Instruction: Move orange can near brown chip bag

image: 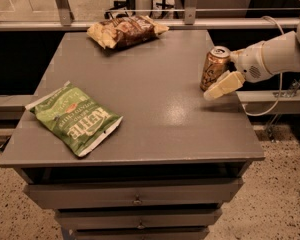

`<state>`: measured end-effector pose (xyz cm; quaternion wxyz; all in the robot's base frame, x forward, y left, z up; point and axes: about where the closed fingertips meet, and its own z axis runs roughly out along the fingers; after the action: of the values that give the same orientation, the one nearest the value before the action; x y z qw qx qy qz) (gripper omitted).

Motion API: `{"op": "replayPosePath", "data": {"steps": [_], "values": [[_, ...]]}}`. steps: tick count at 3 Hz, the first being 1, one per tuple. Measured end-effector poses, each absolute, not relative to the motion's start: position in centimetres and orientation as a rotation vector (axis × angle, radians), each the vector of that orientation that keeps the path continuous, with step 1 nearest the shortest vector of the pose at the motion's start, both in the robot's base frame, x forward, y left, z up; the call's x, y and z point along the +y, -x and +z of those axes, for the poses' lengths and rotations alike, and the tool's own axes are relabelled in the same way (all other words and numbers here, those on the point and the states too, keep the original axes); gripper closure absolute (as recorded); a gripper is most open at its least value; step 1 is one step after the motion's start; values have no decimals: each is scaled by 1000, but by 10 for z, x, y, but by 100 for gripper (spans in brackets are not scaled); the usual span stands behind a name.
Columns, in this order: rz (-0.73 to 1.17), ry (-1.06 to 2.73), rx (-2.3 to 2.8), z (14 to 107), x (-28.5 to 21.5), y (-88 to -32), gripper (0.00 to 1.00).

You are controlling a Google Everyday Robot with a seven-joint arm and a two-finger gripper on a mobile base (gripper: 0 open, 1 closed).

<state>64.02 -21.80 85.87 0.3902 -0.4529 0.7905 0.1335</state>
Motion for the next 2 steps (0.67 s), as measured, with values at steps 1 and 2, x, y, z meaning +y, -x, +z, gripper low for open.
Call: {"op": "replayPosePath", "data": {"steps": [1, 2], "values": [[490, 1031, 1960, 865, -206, -652, 1], [579, 959, 1939, 871, -201, -653, 24]]}}
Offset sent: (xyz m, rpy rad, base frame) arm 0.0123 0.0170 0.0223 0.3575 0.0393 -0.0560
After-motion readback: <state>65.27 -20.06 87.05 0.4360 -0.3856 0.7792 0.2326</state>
